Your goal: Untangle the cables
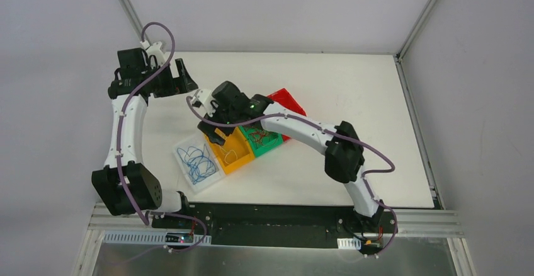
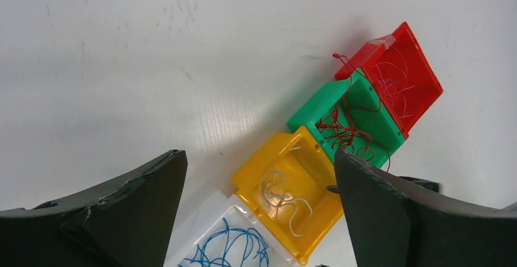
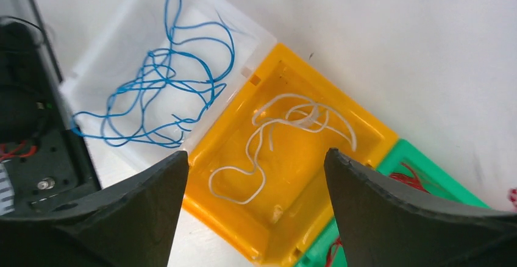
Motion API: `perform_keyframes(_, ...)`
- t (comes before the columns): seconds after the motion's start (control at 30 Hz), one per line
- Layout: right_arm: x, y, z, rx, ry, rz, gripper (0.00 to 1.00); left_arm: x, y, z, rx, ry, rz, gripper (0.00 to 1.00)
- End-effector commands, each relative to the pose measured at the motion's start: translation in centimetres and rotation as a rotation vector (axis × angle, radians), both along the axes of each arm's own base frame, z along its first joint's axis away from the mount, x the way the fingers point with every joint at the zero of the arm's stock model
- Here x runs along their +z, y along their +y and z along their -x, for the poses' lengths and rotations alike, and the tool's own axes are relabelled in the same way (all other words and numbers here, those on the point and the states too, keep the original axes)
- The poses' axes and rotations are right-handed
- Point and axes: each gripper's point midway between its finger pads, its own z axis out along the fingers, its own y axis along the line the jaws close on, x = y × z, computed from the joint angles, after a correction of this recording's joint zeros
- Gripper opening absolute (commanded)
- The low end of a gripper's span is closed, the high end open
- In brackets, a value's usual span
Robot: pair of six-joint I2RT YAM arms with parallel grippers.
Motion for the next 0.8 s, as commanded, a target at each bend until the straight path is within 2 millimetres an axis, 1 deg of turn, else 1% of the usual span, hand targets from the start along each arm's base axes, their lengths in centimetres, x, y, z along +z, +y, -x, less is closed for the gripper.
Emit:
perform_keyframes(0.0,12.9,-2.3,-1.1,-0.04,-0.045,-0.249,0.87,2.3,-1.9,0.3,-0.105,0.018,0.085,0.99)
perform_keyframes(0.1,14.8,-5.8,-3.1,-0.11,-0.065,-0.278,0.93,3.1,-2.9,0.8,-0.172,0.044,0.075,0.99)
perform_keyframes(0.17,15.9,-8.6,-4.7,-0.171,-0.075,-0.296,0.98,3.3,-3.6,1.2,-0.226,0.078,0.01,0.99)
perform_keyframes(0.23,17.0,-11.8,-6.6,-0.254,-0.084,-0.318,0.99,3.2,-4.1,1.4,-0.285,0.137,-0.085,0.99)
perform_keyframes(0.27,17.6,-13.6,-7.6,-0.307,-0.086,-0.331,0.99,3.2,-4.2,1.4,-0.309,0.162,-0.142,0.99)
perform_keyframes(0.33,17.9,-17.4,-9.4,-0.408,-0.084,-0.341,0.99,3.9,-4.1,0.7,-0.335,0.179,-0.228,0.99)
perform_keyframes(0.37,18.2,-19.5,-10.3,-0.467,-0.092,-0.344,0.99,5.1,-4.1,-0.1,-0.339,0.158,-0.254,0.99)
perform_keyframes(0.43,18.0,-23.6,-11.2,-0.557,-0.091,-0.337,0.99,6.0,-4.6,-1.1,-0.347,0.164,-0.259,0.99)
perform_keyframes(0.47,17.6,-25.6,-11.5,-0.601,-0.079,-0.328,0.99,6.0,-5.1,-1.5,-0.361,0.18,-0.236,0.99)
perform_keyframes(0.5,17.3,-27.5,-11.3,-0.645,-0.062,-0.328,0.99,5.8,-5.7,-1.7,-0.373,0.206,-0.195,0.99)
perform_keyframes(0.53,17.0,-29.9,-11.4,-0.708,-0.043,-0.336,0.99,5.4,-6.4,-1.9,-0.375,0.238,-0.141,0.99)
perform_keyframes(0.6,16.4,-33.3,-10.2,-0.785,-0.006,-0.35,0.99,4.1,-9.8,-1.6,-0.427,0.313,-0.01,0.99)
perform_keyframes(0.63,15.8,-34.6,-9.5,-0.814,0.004,-0.344,0.99,3.4,-11.3,-1.4,-0.462,0.337,0.025,0.97)
perform_keyframes(0.7,14.6,-36.8,-7.9,-0.859,0.008,-0.318,0.99,1.6,-14.2,-0.6,-0.534,0.389,0.037,0.92)
perform_keyframes(0.77,13.7,-38.3,-6.2,-0.89,0.013,-0.297,0.99,0.4,-17.3,-0.3,-0.58,0.413,0.091,0.89)
